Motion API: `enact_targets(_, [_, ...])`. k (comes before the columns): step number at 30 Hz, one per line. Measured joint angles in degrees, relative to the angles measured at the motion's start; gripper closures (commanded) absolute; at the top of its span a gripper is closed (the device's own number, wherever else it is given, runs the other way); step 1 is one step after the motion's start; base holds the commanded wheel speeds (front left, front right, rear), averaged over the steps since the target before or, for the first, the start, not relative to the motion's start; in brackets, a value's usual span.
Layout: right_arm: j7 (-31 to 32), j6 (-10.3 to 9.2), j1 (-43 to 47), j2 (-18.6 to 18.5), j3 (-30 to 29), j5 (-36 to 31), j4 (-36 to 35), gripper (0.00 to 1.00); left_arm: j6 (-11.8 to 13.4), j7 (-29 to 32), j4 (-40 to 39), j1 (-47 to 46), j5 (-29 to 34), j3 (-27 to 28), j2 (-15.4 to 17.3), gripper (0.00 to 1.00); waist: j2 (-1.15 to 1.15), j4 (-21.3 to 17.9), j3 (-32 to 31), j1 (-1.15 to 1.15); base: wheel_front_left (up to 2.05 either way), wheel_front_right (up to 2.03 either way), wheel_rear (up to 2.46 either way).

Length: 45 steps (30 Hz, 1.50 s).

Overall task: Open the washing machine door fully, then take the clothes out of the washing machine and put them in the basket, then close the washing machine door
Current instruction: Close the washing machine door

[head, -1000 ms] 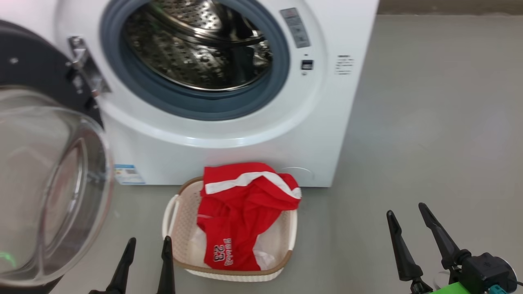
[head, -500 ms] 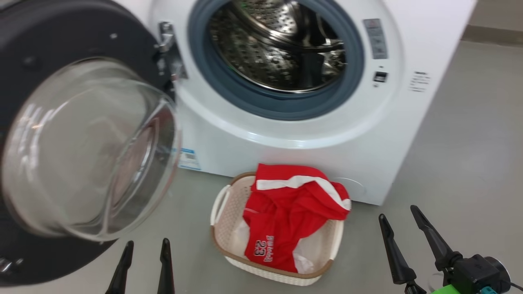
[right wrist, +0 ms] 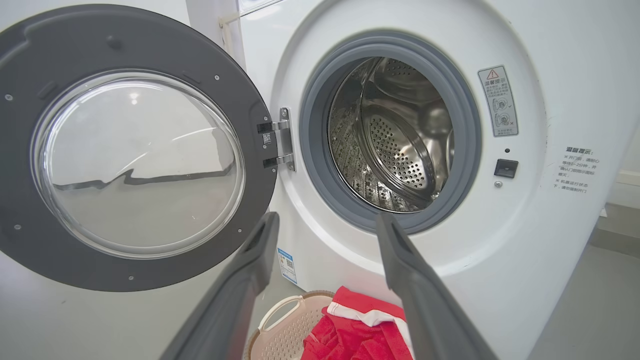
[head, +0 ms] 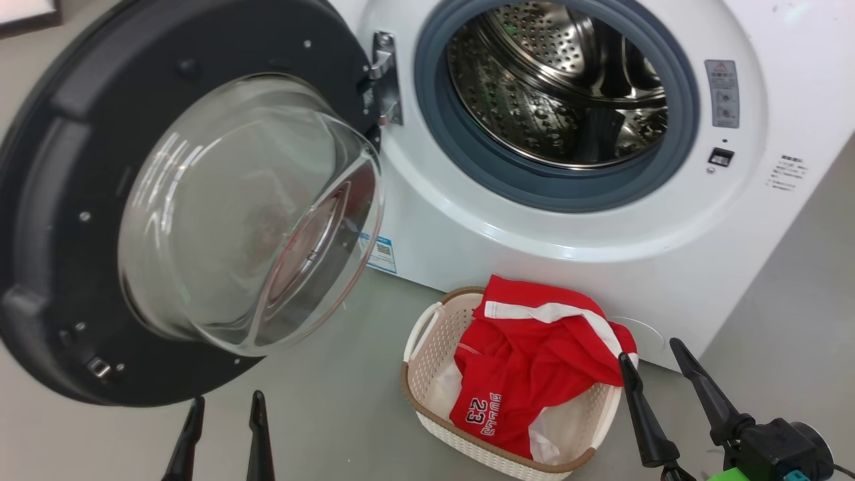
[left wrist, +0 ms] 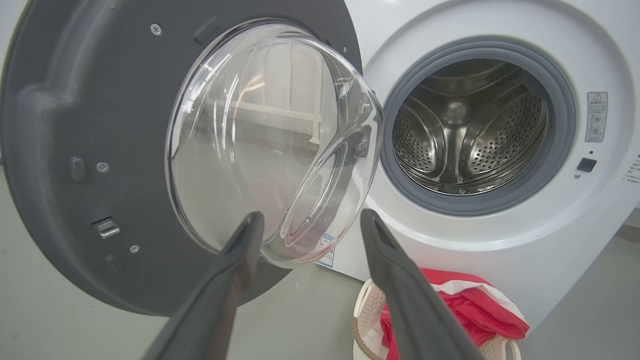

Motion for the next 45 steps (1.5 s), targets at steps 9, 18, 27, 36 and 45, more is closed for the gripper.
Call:
enact_targets(9, [0.0, 0.0, 0.0, 0.0, 0.2, 0.0, 0.1, 0.0, 0.9, 0.5, -0.9, 0.1, 0.0, 0.3, 0.1, 0.35, 0.0, 1.8, -0.7, 0.0, 0.0, 0.0, 0.0])
enact_targets(18, [0.0, 0.0, 0.4, 0.0, 0.2, 0.0, 0.5, 0.0, 1.7, -1.2, -4.8, 0.1, -0.5, 2.5, -0.1, 1.0, 0.0, 1.5, -1.6, 0.0, 0.0, 0.0, 0.0])
enact_targets(27, [0.0, 0.0, 1.3, 0.0, 0.2, -0.1, 0.4, 0.0, 0.2, -2.2, -11.3, -3.5, -4.1, 9.8, -1.6, 1.0, 0.0, 1.6, -2.1, 0.0, 0.0, 0.0, 0.0])
enact_targets(36, [0.5, 0.0, 1.2, 0.0, 0.3, -0.1, 0.2, 0.0, -4.5, -2.7, -11.8, -12.2, -11.5, 19.8, -3.9, 1.0, 0.0, 0.8, -2.1, 0.0, 0.0, 0.0, 0.0])
enact_targets(45, [0.8, 0.0, 1.2, 0.0, 0.4, -0.1, 0.1, 0.0, -8.2, -1.9, -2.5, -24.0, -27.2, 31.4, -4.9, 1.0, 0.0, -0.3, -2.1, 0.0, 0.0, 0.0, 0.0])
